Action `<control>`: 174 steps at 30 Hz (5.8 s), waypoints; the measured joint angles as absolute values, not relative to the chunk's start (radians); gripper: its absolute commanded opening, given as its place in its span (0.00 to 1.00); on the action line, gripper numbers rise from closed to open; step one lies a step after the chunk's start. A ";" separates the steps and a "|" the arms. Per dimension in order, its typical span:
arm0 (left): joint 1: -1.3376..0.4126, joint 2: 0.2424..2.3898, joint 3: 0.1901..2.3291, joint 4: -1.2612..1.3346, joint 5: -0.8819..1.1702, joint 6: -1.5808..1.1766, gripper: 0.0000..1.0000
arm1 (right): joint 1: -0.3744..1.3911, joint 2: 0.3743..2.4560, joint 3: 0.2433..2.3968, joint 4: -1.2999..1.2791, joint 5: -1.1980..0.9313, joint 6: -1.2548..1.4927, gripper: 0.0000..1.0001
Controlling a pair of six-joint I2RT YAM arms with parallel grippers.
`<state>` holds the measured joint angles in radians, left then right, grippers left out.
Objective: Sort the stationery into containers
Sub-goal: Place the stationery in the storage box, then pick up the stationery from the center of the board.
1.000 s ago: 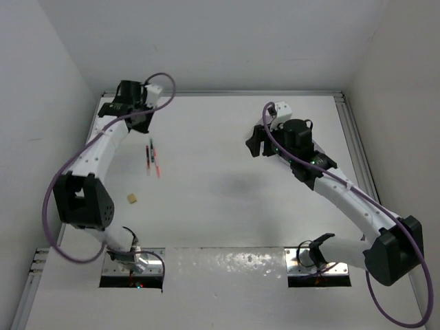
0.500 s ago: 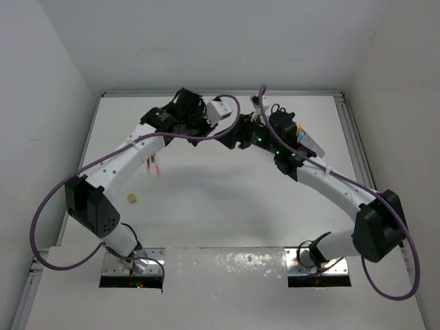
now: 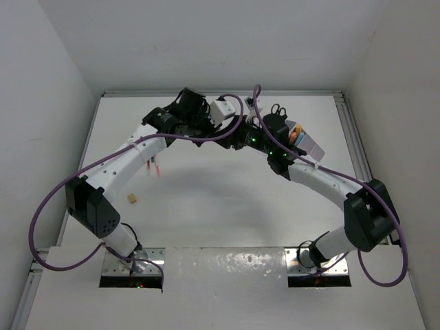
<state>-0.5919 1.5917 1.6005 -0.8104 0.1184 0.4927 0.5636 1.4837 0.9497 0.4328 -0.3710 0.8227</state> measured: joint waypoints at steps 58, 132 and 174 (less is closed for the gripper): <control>-0.618 1.591 1.597 -0.841 0.142 0.496 0.00 | 0.527 1.560 0.902 0.627 -0.355 0.889 0.00; 0.289 1.501 1.043 -1.085 0.102 0.613 0.73 | 0.174 1.385 1.180 -0.425 0.177 0.397 0.58; 0.123 1.765 0.991 -0.888 -0.114 0.358 0.40 | 0.245 1.217 0.856 -0.314 0.150 0.448 0.58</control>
